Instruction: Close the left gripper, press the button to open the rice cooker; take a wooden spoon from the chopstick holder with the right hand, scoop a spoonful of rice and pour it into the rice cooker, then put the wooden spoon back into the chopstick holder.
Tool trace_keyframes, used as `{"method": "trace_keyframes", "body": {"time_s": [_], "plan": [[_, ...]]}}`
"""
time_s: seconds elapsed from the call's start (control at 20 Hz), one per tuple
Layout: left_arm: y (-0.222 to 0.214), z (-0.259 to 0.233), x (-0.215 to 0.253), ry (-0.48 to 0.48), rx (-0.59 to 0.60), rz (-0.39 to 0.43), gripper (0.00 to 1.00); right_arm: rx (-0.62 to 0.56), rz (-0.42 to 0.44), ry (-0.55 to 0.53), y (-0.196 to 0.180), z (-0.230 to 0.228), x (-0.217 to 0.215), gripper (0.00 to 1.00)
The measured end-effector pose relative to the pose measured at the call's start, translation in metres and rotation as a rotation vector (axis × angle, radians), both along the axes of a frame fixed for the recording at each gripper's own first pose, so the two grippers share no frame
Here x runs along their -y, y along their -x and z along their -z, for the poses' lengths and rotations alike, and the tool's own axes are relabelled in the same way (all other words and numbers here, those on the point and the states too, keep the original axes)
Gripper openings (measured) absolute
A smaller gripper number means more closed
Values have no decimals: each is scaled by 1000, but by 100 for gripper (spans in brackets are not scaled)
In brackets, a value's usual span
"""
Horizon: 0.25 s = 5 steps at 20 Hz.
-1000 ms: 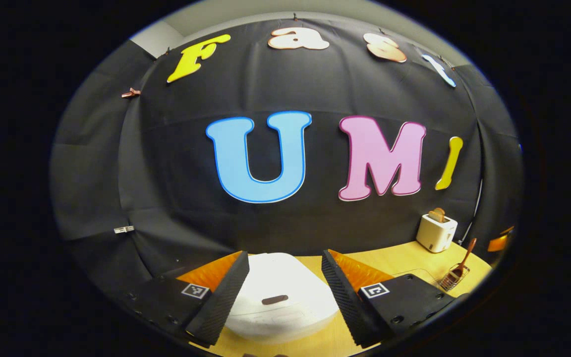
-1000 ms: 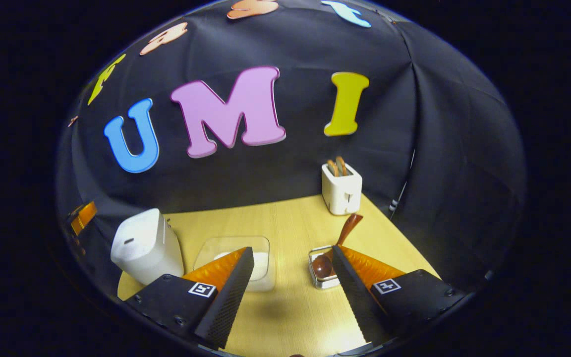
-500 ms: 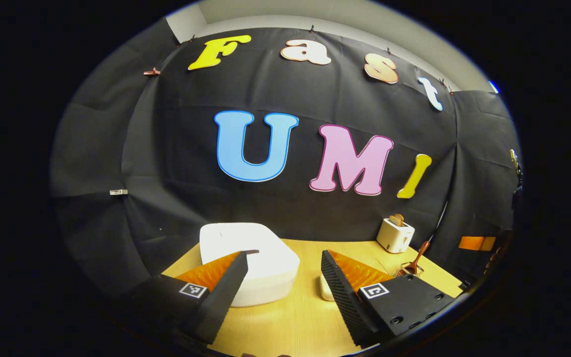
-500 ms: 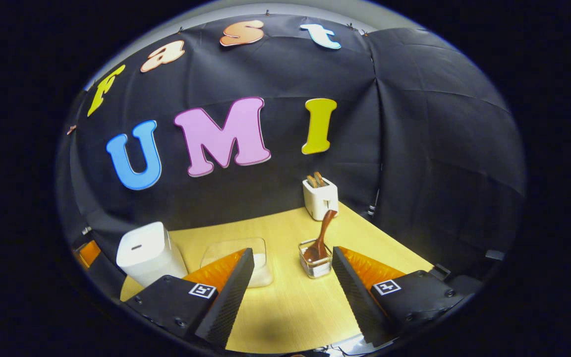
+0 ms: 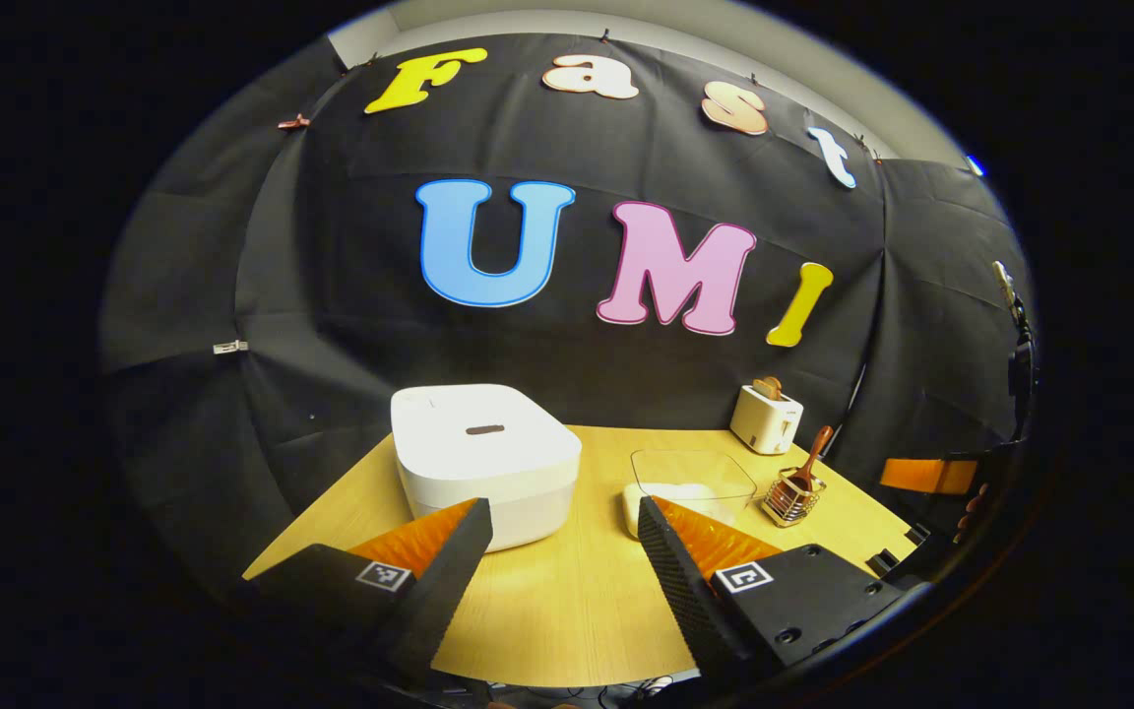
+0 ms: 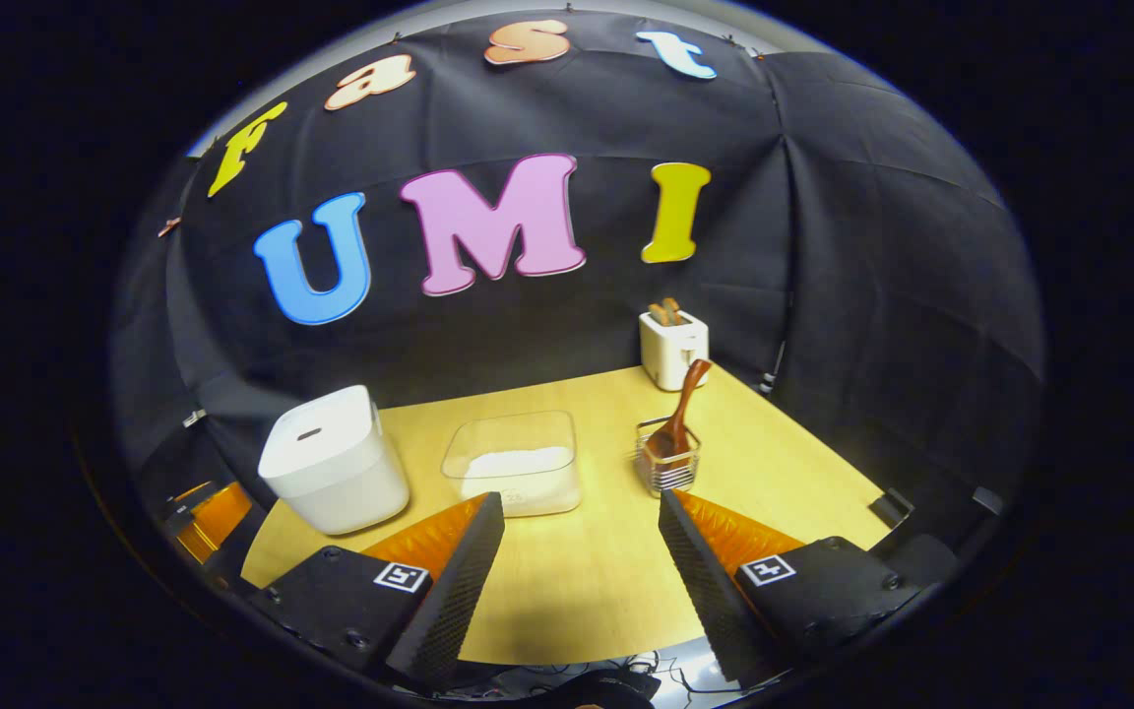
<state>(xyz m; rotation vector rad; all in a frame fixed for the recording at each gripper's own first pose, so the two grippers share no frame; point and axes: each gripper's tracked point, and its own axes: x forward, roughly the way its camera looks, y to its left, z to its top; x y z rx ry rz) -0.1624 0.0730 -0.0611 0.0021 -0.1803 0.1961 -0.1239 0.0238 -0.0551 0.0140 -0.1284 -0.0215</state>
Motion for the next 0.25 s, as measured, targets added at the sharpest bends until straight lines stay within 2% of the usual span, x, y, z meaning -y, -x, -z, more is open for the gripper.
{"method": "trace_keyframes", "body": {"time_s": [0.25], "plan": [[-1,1,-1,-15,4,-7,96,-13,-53,45,4,3,-16,98]]}}
